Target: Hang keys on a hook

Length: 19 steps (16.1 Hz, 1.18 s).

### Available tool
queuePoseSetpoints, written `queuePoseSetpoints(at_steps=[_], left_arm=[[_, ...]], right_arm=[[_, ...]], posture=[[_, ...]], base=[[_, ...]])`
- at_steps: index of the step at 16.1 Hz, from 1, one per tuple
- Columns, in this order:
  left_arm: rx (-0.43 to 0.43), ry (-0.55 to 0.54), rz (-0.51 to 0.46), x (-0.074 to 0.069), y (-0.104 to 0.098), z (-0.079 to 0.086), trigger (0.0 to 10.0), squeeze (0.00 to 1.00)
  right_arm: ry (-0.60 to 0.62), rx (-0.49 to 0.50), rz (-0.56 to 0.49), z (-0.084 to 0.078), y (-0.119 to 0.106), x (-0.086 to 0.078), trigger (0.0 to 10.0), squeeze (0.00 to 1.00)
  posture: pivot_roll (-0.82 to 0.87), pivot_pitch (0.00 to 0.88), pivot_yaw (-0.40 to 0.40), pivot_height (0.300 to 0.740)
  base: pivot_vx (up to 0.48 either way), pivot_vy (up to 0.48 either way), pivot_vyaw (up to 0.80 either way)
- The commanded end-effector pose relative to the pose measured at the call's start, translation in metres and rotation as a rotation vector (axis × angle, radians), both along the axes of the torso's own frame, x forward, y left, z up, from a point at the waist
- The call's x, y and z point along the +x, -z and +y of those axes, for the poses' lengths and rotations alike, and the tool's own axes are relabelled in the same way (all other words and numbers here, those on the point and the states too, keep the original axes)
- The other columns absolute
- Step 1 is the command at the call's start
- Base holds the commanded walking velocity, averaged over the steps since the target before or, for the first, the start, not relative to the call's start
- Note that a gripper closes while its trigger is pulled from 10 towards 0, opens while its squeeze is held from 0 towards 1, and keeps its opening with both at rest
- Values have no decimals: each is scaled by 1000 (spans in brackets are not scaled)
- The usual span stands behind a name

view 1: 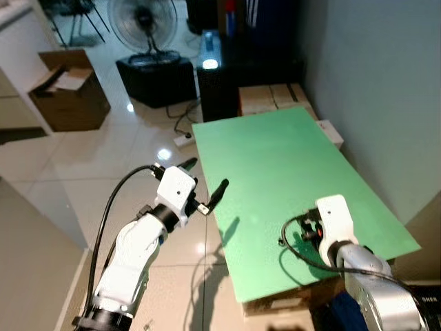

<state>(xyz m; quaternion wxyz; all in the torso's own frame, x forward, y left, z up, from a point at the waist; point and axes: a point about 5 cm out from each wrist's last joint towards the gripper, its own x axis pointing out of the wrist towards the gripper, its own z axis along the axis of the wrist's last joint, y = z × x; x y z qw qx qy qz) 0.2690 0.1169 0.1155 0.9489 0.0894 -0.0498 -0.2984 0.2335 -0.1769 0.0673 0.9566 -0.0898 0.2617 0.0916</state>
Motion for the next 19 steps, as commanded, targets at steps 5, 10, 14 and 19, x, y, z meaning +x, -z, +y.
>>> queuePoseSetpoints(at_steps=[5,10,14,19], left_arm=[[22,23,15,-2,2,0,10000,0],[44,80,39,-4,1,3,10000,0],[56,133,52,-8,-4,4,10000,0],[72,164,97,-15,-2,6,10000,0]], right_arm=[[2,-1,0,0,3,1,10000,0],[-2,20,64,-5,19,22,10000,871],[-12,5,84,-25,23,46,10000,1000],[-95,-49,115,-33,29,73,10000,0]], posture=[[-104,25,93,740],[-85,65,115,740],[-55,90,118,740],[-18,126,110,740]], base=[[0,0,0],[0,0,0],[0,0,0],[0,0,0]])
